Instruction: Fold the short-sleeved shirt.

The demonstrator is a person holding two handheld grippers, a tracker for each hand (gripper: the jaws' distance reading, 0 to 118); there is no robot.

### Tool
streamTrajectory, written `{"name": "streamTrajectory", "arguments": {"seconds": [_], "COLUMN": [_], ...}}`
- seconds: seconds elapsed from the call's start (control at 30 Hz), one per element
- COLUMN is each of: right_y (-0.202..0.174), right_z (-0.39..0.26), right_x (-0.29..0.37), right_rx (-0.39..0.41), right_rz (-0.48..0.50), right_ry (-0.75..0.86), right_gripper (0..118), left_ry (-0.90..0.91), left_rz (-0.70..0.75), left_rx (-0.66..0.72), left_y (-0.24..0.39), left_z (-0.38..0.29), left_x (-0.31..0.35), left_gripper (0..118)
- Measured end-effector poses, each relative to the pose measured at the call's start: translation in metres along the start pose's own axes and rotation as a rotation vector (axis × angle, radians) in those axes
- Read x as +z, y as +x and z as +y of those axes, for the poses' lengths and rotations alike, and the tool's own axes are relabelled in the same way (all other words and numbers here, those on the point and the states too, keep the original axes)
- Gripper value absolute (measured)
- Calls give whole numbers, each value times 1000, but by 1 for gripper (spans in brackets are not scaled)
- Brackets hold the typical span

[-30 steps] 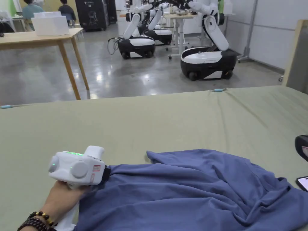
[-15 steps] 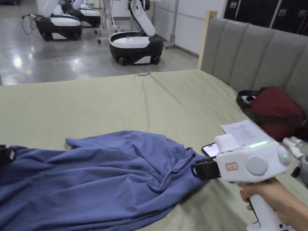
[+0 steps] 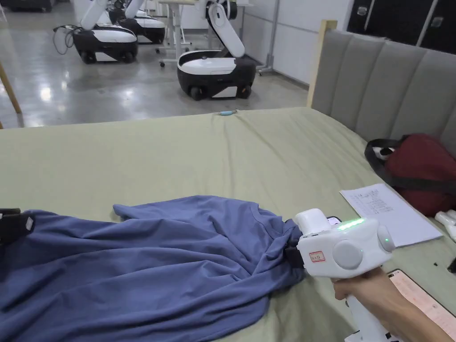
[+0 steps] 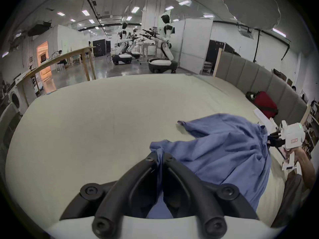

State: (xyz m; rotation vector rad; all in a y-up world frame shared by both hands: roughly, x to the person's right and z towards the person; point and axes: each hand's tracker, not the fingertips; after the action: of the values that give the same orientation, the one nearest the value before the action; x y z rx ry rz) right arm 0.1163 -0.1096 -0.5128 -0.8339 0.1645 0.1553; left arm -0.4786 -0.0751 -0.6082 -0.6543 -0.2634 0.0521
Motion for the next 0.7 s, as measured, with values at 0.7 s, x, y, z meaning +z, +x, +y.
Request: {"name": "streamTrajectory", "arguments": {"seconds": [0.7], "right_y": [-116], "right_z": [284], "right_x": [252], "right_rx": [136], "right_rz": [57], "right_ry": [875], "right_gripper": [9], "left_ry": [632], "left_rz": [182], "left_rx": [-6], "left_y": [1], "left_z": [217], "left_x": [283], "left_gripper": [2]}}
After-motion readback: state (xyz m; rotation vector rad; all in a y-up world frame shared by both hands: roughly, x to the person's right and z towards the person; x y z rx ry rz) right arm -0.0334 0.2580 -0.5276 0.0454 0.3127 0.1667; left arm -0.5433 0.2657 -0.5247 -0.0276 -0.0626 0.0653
